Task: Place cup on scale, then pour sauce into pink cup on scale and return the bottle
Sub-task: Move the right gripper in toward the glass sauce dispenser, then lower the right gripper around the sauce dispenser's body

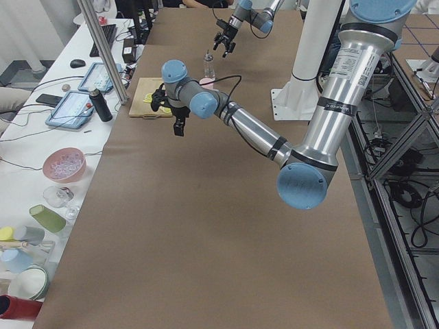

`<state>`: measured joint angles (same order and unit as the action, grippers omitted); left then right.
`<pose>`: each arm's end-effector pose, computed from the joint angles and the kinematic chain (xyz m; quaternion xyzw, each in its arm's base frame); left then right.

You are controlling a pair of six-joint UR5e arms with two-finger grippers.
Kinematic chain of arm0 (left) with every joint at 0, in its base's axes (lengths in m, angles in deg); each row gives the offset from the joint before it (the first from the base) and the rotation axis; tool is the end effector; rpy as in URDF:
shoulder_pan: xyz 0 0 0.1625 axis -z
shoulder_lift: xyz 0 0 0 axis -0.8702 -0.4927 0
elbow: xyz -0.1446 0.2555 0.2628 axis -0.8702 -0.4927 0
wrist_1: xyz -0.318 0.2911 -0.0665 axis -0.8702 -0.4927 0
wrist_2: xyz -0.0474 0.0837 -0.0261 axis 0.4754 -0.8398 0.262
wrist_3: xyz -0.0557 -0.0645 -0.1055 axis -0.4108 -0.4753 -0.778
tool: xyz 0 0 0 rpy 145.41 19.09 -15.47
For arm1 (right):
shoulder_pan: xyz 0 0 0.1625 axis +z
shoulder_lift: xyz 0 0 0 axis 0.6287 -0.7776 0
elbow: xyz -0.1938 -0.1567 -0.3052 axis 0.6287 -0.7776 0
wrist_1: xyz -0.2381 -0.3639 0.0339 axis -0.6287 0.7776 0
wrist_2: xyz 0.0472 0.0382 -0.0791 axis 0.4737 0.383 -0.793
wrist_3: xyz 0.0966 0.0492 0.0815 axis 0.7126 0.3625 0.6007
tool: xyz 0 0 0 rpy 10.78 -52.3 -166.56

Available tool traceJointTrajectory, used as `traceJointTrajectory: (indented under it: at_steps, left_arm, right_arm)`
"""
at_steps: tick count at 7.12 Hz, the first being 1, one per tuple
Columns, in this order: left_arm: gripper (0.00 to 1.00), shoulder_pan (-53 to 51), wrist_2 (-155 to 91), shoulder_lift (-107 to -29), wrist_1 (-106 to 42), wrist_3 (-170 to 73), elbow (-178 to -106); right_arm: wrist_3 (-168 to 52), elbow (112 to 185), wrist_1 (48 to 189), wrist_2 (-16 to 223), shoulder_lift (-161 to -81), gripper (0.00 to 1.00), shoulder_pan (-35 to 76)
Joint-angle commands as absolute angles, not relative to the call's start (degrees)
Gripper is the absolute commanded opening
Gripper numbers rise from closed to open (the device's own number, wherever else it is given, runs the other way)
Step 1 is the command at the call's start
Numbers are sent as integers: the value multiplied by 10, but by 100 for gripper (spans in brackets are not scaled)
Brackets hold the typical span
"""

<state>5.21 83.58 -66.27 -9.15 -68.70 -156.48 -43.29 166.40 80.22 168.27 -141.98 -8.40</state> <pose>0.2178 -0.5638 0.3217 0.0634 0.4734 0.0470 0.8773 -0.3968 -0.3950 0.3640 0.4228 -0.4058 -0.1868 0.7885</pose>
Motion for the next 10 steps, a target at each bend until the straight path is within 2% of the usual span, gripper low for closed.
traceJointTrajectory:
  at_steps: [1, 4, 7, 10]
  left_arm:
    - [99, 52, 836, -663, -91, -687, -1563]
    - [99, 49, 830, -663, -91, -687, -1558]
    - [99, 49, 830, -663, -91, -687, -1557]
    - [99, 50, 827, -663, -91, -687, -1559]
  right_arm:
    - [-430, 1643, 774, 1626, -1416, 100, -117]
    - [-430, 1625, 765, 1562, -1390, 100, -158]
    - [-430, 1558, 683, 1558, -1366, 100, -158]
    - [-429, 1559, 682, 1558, -1365, 100, -138]
